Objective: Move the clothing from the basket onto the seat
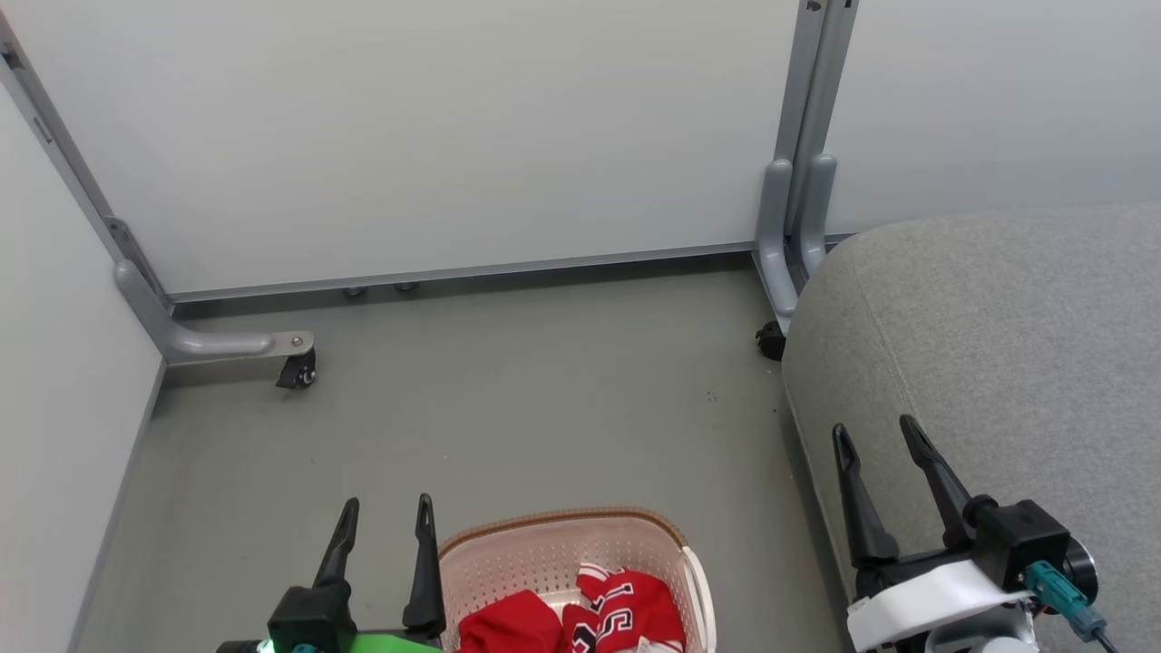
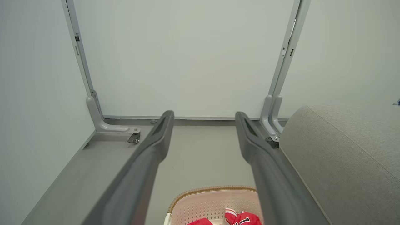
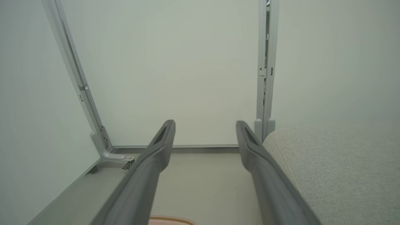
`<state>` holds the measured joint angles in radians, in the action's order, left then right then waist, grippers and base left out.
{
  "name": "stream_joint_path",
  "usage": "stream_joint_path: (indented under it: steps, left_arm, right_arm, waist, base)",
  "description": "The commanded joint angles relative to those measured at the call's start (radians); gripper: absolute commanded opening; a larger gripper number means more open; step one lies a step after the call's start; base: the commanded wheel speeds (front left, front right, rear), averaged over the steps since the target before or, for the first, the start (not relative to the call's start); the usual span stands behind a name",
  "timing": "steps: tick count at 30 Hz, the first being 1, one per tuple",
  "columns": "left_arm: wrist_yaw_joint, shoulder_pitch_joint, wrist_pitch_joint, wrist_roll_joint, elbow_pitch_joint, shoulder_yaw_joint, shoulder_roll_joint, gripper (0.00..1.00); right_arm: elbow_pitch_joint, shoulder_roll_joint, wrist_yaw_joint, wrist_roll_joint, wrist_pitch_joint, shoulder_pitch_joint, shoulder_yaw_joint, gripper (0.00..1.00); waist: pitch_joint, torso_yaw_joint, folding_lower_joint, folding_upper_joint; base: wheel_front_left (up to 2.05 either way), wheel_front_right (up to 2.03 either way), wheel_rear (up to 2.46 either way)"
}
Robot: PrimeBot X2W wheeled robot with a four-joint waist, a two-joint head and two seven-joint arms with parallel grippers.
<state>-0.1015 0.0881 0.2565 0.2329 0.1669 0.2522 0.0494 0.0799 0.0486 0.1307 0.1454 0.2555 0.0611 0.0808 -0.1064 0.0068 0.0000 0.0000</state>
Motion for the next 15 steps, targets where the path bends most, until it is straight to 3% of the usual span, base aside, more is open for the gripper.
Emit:
stream_joint_path:
  steps: [1, 8, 15]
  left_arm:
    - [-0.001, 0.013, 0.007, -0.019, -0.002, 0.0, 0.002, 1.0]
    - [0.007, 0.015, 0.009, -0.005, -0.011, -0.005, 0.002, 1.0]
    - [0.055, 0.01, 0.008, 0.063, 0.023, -0.017, 0.002, 1.0]
  right_arm:
    - [-0.004, 0.003, 0.0, -0.018, 0.007, 0.015, 0.005, 1.0]
    - [0.009, 0.003, 0.0, 0.023, 0.01, 0.016, 0.015, 1.0]
    - [0.028, 0.003, 0.0, 0.101, 0.01, 0.01, 0.011, 1.0]
  waist:
    - [0.0, 0.0, 0.0, 0.0]
    - [0.003, -0.002, 0.0, 0.0]
    - [0.016, -0.003, 0.0, 0.0]
  base:
    - [0.0, 0.0, 0.0]
    - [0.0, 0.0, 0.0]
    - [0.0, 0.0, 0.0]
